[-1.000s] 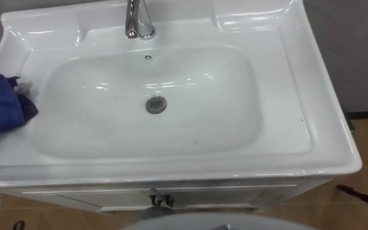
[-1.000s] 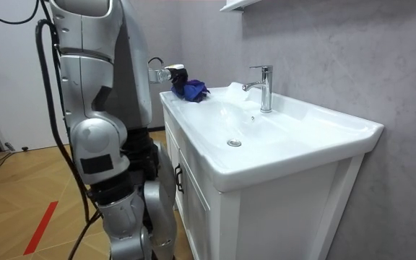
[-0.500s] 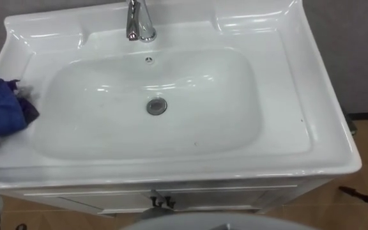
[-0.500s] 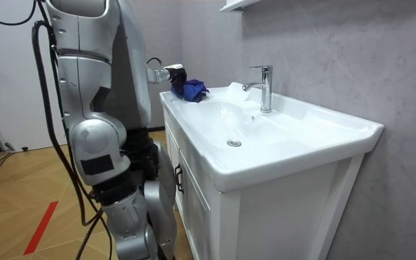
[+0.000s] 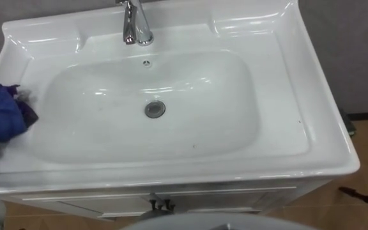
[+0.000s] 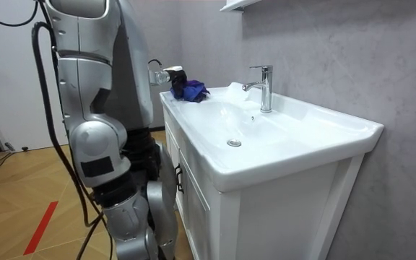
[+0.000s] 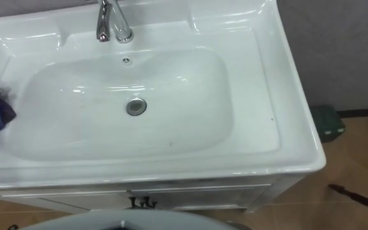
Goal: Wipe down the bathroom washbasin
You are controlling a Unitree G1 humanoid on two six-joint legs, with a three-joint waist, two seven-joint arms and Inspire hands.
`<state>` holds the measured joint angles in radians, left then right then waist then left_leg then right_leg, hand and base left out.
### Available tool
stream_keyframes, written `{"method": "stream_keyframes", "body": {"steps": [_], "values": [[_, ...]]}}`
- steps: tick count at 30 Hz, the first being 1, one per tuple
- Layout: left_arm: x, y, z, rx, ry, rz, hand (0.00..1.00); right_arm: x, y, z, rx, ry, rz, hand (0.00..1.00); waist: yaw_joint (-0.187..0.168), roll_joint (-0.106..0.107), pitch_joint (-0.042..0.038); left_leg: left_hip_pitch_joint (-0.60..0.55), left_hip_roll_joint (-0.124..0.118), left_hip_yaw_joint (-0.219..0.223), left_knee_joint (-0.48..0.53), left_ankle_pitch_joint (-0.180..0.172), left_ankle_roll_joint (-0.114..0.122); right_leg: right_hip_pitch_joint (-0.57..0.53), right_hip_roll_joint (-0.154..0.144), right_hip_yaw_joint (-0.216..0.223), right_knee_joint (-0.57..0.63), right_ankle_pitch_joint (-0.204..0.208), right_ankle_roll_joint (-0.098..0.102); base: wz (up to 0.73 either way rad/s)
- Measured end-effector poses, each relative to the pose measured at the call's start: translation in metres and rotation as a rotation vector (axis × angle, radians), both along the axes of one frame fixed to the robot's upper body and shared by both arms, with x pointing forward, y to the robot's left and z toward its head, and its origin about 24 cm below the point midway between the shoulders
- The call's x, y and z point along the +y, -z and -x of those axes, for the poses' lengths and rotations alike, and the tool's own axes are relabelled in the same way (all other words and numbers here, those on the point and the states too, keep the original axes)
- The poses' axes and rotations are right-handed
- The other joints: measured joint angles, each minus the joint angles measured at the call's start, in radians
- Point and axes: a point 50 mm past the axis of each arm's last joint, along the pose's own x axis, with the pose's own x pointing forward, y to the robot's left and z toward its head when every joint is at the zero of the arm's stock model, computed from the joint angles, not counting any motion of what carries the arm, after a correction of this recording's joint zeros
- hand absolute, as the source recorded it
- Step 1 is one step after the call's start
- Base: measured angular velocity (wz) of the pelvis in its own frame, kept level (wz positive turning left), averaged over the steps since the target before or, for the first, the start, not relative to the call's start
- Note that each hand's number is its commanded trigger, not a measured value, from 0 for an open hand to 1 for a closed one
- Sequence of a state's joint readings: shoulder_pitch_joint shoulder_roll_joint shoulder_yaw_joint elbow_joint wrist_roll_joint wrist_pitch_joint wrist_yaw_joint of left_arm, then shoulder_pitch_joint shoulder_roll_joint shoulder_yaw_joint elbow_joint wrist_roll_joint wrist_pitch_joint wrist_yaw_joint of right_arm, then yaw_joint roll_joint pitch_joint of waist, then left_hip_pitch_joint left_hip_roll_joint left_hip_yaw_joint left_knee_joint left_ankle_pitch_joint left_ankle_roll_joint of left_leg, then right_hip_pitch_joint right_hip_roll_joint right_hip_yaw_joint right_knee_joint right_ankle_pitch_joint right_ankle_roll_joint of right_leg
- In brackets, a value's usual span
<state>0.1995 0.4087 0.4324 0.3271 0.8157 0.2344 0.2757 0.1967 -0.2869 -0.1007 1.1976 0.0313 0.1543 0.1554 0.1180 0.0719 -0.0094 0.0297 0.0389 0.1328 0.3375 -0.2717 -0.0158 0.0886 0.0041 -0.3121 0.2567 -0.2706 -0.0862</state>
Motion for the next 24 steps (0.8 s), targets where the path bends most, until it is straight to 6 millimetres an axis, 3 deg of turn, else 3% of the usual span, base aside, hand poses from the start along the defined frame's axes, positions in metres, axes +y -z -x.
{"method": "stream_keyframes", "body": {"steps": [15, 24], "values": [[-0.002, -0.003, -0.005, -0.029, 0.012, 0.074, 0.00, 0.002, 0.000, -0.001, -0.006, 0.000, -0.042, 0.00, -0.002, 0.009, 0.0034, -0.004, 0.000, 0.000, 0.007, 0.000, 0.000, 0.000, 0.000, -0.001, 0.001, 0.000, 0.000, 0.00], [-0.005, -0.011, -0.018, -0.089, 0.024, 0.088, 0.00, 0.005, 0.001, 0.002, 0.000, 0.006, -0.042, 0.00, -0.003, 0.012, 0.0074, -0.008, 0.000, 0.000, 0.006, 0.000, 0.000, -0.005, -0.001, -0.002, 0.000, 0.000, 0.000, 0.00]]}}
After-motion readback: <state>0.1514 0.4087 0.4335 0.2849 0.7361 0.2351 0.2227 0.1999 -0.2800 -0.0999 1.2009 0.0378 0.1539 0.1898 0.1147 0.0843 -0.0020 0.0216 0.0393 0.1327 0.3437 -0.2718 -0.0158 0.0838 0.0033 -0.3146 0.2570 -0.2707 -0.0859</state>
